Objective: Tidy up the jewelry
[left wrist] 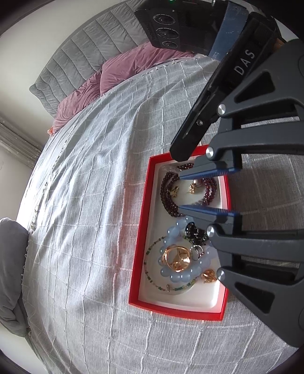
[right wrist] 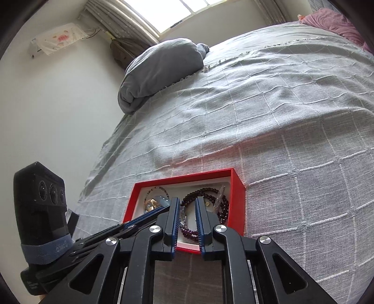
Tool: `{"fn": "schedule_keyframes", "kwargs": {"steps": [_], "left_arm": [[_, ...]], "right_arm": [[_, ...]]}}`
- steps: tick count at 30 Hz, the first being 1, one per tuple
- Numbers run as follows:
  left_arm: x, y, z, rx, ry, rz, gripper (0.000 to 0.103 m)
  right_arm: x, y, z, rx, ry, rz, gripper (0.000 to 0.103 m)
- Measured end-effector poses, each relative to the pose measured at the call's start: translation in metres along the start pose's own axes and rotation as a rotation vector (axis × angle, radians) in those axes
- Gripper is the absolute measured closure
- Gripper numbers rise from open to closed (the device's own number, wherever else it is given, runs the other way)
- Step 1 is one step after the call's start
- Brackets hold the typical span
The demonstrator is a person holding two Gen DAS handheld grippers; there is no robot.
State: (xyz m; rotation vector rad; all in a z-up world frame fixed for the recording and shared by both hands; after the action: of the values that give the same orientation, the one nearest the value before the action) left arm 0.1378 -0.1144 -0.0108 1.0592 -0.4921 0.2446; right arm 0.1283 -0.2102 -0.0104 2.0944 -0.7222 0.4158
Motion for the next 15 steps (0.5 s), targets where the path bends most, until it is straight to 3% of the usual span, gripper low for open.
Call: {"fn": "schedule_keyframes", "kwargs": {"steps": [5, 8, 12, 15], "left_arm": [[0.000, 0.004, -0.001, 0.028, -0.012, 0.014, 0.074], [-0.001, 0.010, -0.005, 0.079, -0.026, 0.036, 0.066], [-0.003, 0.020, -0.015, 0.152, -0.042, 0.071, 0.048], [-0.008, 0.026, -0.023, 0.175, -0.031, 0.084, 0.045]], "right_arm": [[-0.001, 0.004, -0.002, -0.028, 0.016, 0.000, 0.083], [-0.004, 0.009, -0.004, -0.071, 0.051, 0.003, 0.081], [-0.010, 0.017, -0.007, -0.129, 0.107, 0.007, 0.071], [-0.018, 0.024, -0.013, -0.155, 0.152, 0.003, 0.068]]}}
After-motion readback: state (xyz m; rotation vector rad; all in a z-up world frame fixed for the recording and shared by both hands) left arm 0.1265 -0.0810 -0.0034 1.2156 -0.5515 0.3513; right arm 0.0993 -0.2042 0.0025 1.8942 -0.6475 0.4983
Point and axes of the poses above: each gripper's, at about its wrist camera, not at the fingertips, and y roughly against the way its jaws point, z to its right, x to its top, the point moved 8 cm from there along -y, roughly the way its jaws point, and after that the axes turned 1 degree about x, right-handed, at the moved point
